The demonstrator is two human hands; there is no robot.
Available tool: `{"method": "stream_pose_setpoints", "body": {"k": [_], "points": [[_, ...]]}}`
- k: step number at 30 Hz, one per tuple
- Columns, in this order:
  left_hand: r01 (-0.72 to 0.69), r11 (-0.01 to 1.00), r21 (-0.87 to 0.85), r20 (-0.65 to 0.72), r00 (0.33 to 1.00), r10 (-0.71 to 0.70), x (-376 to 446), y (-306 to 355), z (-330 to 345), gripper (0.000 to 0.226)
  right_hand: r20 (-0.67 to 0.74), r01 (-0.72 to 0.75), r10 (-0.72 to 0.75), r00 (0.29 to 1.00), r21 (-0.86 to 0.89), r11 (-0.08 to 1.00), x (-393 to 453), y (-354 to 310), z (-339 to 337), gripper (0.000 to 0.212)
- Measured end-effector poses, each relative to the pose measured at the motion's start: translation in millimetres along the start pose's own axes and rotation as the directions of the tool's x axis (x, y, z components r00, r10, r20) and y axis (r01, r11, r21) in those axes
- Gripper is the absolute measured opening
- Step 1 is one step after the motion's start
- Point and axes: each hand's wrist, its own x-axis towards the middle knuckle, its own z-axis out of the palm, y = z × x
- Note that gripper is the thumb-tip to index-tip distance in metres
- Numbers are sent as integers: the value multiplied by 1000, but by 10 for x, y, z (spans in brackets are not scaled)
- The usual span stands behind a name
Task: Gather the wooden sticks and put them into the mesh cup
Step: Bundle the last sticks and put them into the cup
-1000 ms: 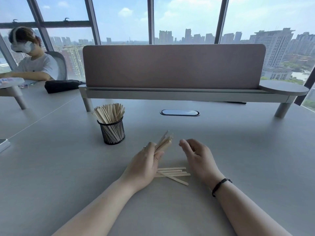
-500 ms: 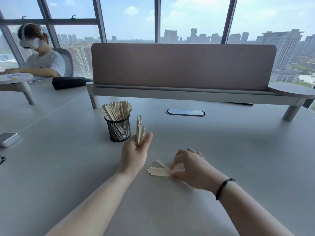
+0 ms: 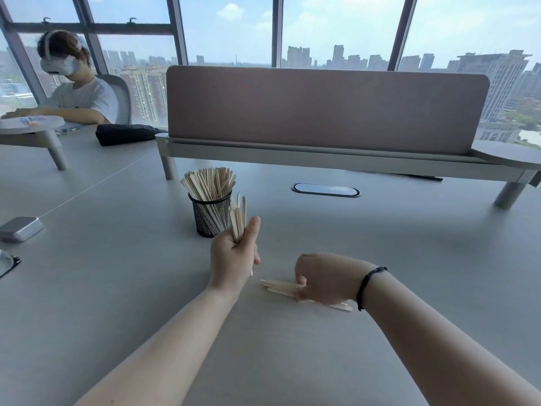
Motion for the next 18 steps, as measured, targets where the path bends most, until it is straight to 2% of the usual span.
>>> {"method": "stream_pose_setpoints", "body": {"k": [4, 6, 8, 14, 18], "points": [[-22, 998, 58, 0, 1000, 22, 13, -5, -10, 67, 29, 25, -21, 999, -131, 991, 36, -99, -18, 25], [-32, 996, 79, -4, 999, 33, 10, 5, -15, 65, 9, 13, -12, 1000, -141, 990, 46, -144, -9, 34], [-37, 996, 84, -22, 999, 39, 6, 22, -18, 63, -17, 5, -8, 1000, -154, 988, 55, -161, 11, 33], [-45, 996, 72, -42, 998, 48, 5, 38, -19, 59, -112, 22, -41, 993, -164, 986, 25, -191, 67, 22], [-66, 994, 84, -15, 998, 67, -4, 43, -17, 59, -202, 80, -98, 974, -98, 992, 15, -189, 203, 13]]}}
